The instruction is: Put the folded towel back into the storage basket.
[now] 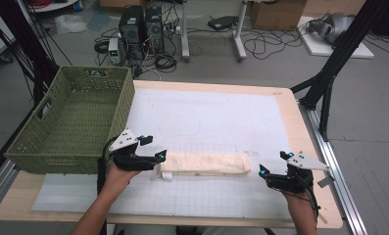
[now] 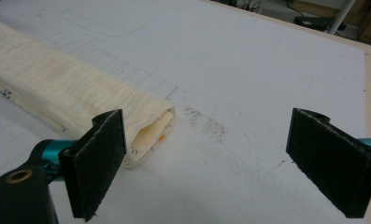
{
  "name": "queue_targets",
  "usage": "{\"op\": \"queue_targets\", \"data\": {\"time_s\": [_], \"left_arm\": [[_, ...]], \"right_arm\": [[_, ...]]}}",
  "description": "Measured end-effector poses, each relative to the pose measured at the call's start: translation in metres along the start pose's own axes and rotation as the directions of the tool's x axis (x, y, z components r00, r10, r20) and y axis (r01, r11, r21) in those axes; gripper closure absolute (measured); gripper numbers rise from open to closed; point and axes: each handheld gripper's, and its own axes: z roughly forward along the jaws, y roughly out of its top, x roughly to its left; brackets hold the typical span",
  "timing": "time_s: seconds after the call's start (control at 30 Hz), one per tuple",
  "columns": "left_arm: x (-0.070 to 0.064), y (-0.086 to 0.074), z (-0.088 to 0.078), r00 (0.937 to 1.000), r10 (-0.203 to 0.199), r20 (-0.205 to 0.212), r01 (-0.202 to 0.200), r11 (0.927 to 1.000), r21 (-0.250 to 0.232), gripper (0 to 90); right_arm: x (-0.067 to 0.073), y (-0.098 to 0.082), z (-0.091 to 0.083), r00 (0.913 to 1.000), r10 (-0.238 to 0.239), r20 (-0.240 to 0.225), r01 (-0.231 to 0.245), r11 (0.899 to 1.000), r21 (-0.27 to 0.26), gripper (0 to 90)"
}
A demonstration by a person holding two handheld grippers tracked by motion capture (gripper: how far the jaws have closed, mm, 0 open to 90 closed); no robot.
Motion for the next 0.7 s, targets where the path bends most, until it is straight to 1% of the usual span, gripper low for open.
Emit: {"op": "queue_targets", "data": {"time_s": [0.07, 0.13, 0.2, 0.23, 0.33, 0.4, 0.5, 0.6, 0.7], "left_arm": [[0.000, 0.000, 0.000, 1.0000, 0.002, 0.003, -0.002, 1.0000, 0.003, 21.0], [0.000, -0.001, 0.001, 1.0000, -0.002, -0.002, 0.002, 0.9999, 0.014, 21.4], [0.001, -0.003, 0.003, 0.9999, 0.002, -0.016, -0.001, 0.9994, 0.033, 22.2], [0.002, -0.005, 0.005, 0.9997, -0.004, -0.023, 0.005, 0.9986, 0.053, 22.9], [0.001, -0.011, 0.011, 0.9994, -0.015, -0.030, 0.018, 0.9929, 0.117, 25.5], [0.001, -0.016, 0.015, 0.9990, -0.021, -0.038, 0.027, 0.9868, 0.160, 27.4], [0.000, -0.021, 0.019, 0.9986, -0.021, -0.048, 0.030, 0.9778, 0.207, 28.7], [0.000, -0.024, 0.020, 0.9983, -0.022, -0.054, 0.034, 0.9714, 0.235, 29.6], [-0.002, -0.026, 0.020, 0.9984, -0.021, -0.053, 0.033, 0.9692, 0.244, 30.6]], "right_arm": [[0.000, 0.000, 0.000, 1.0000, -0.003, -0.002, 0.003, 1.000, 0.000, 11.4], [0.001, 0.001, 0.001, 1.0000, -0.004, -0.002, 0.004, 1.000, -0.002, 11.4], [0.002, 0.001, 0.001, 1.0000, 0.000, -0.003, 0.000, 1.000, -0.003, 11.4], [0.002, 0.001, 0.002, 1.0000, 0.002, -0.003, -0.002, 1.000, -0.002, 11.4], [0.002, 0.001, 0.004, 1.0000, -0.001, -0.007, 0.001, 1.000, -0.004, 11.4], [0.003, 0.002, 0.005, 0.9999, -0.001, -0.010, 0.001, 1.000, 0.001, 11.4], [0.004, 0.002, 0.005, 0.9999, -0.003, -0.011, 0.003, 1.000, 0.001, 11.4], [0.003, 0.002, 0.004, 0.9999, 0.001, -0.010, -0.001, 1.000, 0.000, 11.4], [0.003, 0.001, 0.004, 0.9999, 0.001, -0.010, -0.001, 1.000, 0.001, 11.5]]}}
